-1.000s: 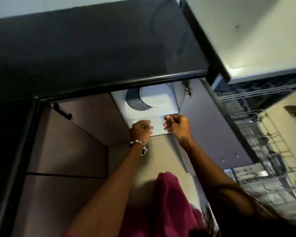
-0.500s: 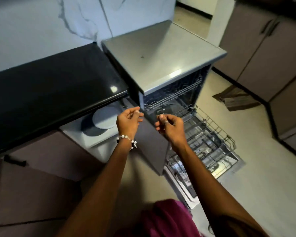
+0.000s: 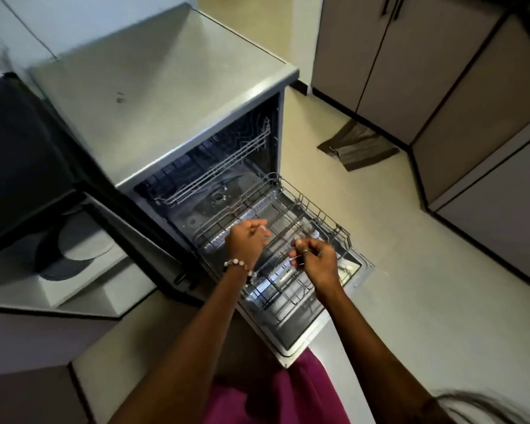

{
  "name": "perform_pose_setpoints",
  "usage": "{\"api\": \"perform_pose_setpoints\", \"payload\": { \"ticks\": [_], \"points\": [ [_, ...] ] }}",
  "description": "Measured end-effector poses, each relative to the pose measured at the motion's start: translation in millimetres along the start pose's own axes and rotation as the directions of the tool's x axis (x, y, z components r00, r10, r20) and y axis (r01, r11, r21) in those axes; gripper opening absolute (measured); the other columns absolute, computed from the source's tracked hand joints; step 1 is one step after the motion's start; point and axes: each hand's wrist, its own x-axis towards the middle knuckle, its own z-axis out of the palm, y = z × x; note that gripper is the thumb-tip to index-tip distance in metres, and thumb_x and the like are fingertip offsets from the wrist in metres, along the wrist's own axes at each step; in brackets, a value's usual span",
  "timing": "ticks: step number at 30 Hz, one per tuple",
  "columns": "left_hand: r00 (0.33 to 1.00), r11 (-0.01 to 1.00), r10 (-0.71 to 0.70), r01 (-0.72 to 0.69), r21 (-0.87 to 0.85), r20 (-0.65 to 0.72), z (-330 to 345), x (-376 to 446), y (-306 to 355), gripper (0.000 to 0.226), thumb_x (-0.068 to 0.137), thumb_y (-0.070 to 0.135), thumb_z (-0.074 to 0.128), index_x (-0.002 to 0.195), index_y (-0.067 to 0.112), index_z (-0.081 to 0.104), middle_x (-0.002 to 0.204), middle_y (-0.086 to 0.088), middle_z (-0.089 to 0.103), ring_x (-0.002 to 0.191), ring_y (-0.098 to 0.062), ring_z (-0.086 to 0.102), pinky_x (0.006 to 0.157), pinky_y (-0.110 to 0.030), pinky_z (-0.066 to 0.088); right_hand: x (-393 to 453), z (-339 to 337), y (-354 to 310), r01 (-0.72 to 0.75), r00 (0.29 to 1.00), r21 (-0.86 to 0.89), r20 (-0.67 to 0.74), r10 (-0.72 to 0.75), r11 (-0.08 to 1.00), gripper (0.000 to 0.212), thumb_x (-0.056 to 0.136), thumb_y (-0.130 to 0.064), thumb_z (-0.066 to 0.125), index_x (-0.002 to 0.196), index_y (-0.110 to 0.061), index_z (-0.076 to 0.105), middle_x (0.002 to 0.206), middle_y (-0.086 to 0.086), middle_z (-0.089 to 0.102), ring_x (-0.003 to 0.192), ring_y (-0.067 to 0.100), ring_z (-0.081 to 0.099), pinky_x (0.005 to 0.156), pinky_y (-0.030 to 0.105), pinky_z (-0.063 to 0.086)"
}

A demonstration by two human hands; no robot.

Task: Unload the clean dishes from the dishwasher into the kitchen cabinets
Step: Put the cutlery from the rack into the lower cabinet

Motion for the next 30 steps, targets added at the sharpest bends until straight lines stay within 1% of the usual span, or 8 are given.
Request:
{"api": "perform_pose_setpoints", "payload": {
  "ticks": [5,10,13,17,19,22,24,30],
  "points": [
    [0.986,0.967,-0.142,0.119,0.227,0.088,52,36,-58,0.012,0.081,0.003,0.067,0.092,0.001,0.071,0.081,-0.017,0.072,0.07,-0.025,0.067,0.069,-0.035,0.057,56,-31,52,-0.13,0.989,0.043,-0.071,0.133,0.991,0.018,0.096,-0.002,0.05,0.088,0.004,0.064,0.068,0.011,0.062,0.054,0.017,0.053,0.048,0.022,0.045],
    [0.976,0.836,-0.193,0.109,0.539,0.102,89,96,-142,0.015,0.082,0.012,0.065,0.094,0.012,0.074,0.089,-0.013,0.074,0.084,-0.027,0.069,0.077,-0.035,0.057,127,-32,133,-0.274,0.957,0.005,-0.101,0.273,0.962,0.034,0.09,0.014,0.042,0.065,-0.006,0.056,0.062,0.009,0.058,0.05,0.016,0.052,0.046,0.021,0.042],
    [0.968,0.758,-0.198,0.05,0.65,0.157,115,140,-200,0.017,0.086,0.012,0.06,0.095,0.011,0.074,0.092,-0.015,0.074,0.086,-0.03,0.069,0.076,-0.034,0.056,176,-21,193,-0.363,0.928,-0.064,-0.117,0.354,0.93,0.025,0.089,0.014,0.043,0.072,0.0,0.057,0.061,0.007,0.056,0.051,0.015,0.052,0.046,0.021,0.044],
    [0.949,0.658,-0.162,-0.099,0.746,0.269,146,185,-269,0.021,0.087,0.014,0.055,0.093,0.01,0.075,0.092,-0.015,0.074,0.087,-0.03,0.069,0.074,-0.038,0.058,237,0,264,-0.417,0.906,-0.22,-0.181,0.383,0.882,0.02,0.087,-0.004,0.055,0.073,-0.01,0.068,0.067,0.007,0.066,0.059,0.018,0.061,0.059,0.025,0.053],
    [0.938,0.569,-0.121,-0.202,0.797,0.324,159,204,-299,0.029,0.082,0.024,0.05,0.091,0.013,0.075,0.091,-0.015,0.073,0.087,-0.031,0.067,0.073,-0.038,0.057,262,10,293,-0.451,0.89,-0.292,-0.215,0.401,0.843,0.015,0.085,-0.011,0.058,0.074,-0.015,0.069,0.073,0.007,0.071,0.065,0.02,0.065,0.06,0.019,0.053],
    [0.935,0.312,-0.065,-0.313,0.897,0.349,176,218,-325,0.016,0.073,0.028,0.067,0.079,0.016,0.075,0.087,-0.012,0.067,0.087,-0.033,0.061,0.069,-0.035,0.052,292,21,332,-0.476,0.875,-0.274,-0.241,0.419,0.836,0.018,0.076,-0.009,0.057,0.062,-0.018,0.06,0.076,0.017,0.071,0.07,0.034,0.07,0.068,0.047,0.059],
    [0.936,0.23,-0.047,-0.331,0.915,0.35,184,223,-340,0.012,0.063,0.03,0.077,0.066,0.019,0.073,0.081,-0.007,0.065,0.081,-0.03,0.061,0.062,-0.034,0.05,308,28,356,-0.488,0.87,-0.325,-0.251,0.423,0.81,0.013,0.076,-0.013,0.055,0.065,-0.016,0.061,0.075,0.02,0.07,0.071,0.037,0.069,0.067,0.05,0.058],
    [0.936,0.252,0.003,-0.341,0.906,0.352,191,227,-362,0.018,0.069,0.029,0.077,0.055,0.02,0.068,0.092,-0.004,0.065,0.093,-0.027,0.06,0.072,-0.039,0.049,324,39,360,-0.51,0.847,-0.403,-0.39,0.361,0.76,0.021,0.086,-0.012,0.056,0.082,0.005,0.067,0.081,0.026,0.069,0.075,0.037,0.068,0.06,0.031,0.051]
  ]
}}
